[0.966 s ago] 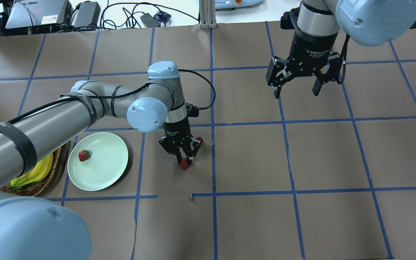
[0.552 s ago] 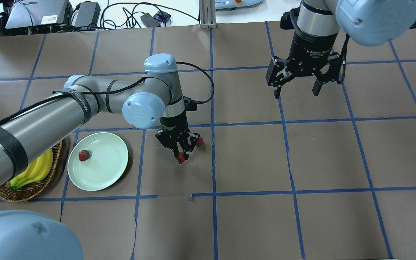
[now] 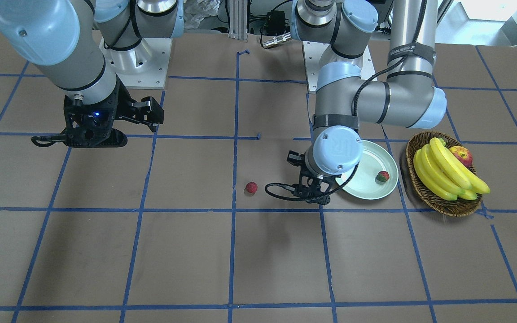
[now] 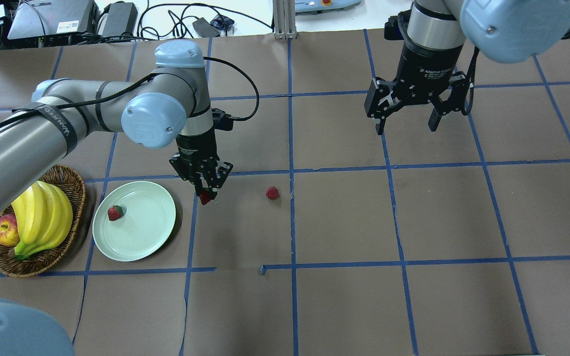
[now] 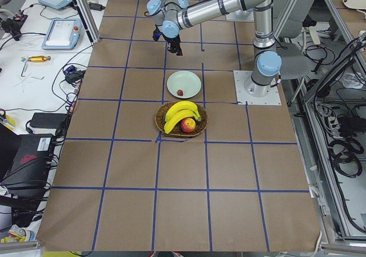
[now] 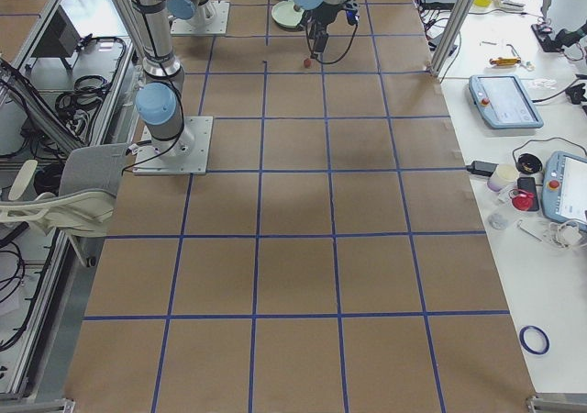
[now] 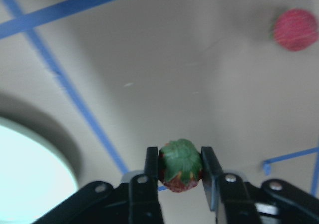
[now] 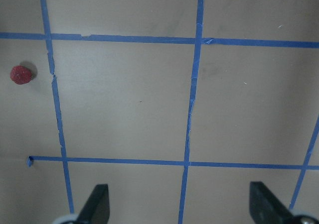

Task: Collect all strawberries into plate
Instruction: 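Carry the strawberry onto the green plate and release it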

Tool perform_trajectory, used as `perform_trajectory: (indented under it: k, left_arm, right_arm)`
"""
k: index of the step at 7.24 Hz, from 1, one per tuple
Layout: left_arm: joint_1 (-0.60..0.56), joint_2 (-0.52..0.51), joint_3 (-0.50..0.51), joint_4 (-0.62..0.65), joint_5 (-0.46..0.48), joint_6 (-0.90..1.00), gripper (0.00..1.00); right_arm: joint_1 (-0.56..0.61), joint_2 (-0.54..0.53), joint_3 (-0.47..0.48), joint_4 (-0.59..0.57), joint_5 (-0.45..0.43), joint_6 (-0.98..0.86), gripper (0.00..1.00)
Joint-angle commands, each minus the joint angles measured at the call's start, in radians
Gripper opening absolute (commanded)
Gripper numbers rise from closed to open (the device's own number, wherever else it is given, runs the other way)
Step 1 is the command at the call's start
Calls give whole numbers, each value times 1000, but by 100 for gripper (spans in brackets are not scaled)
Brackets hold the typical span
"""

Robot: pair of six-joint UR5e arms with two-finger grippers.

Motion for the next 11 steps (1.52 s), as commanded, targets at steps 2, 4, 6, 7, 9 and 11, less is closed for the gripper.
perform_trajectory:
  k: [2, 4, 6, 7, 9, 11]
  left_arm:
    - [167, -5, -30, -13, 137, 211, 0]
    - [212, -23, -50, -1, 177, 224, 0]
    - [214, -23, -53, 7, 170, 218, 90]
    - [214, -17, -53, 7, 171, 216, 93]
    - [197, 23, -27, 18, 156, 192, 100]
    - [165, 47, 1, 37, 76, 82, 100]
  right_arm:
    - [0, 0, 0, 0, 1, -1, 100]
    - [0, 0, 0, -2, 1, -1, 100]
    - [0, 0, 0, -2, 1, -1, 100]
    - [0, 0, 0, 0, 1, -1, 100]
    - [0, 0, 0, 0, 1, -1, 100]
    - [0, 2, 0, 0, -1, -3, 100]
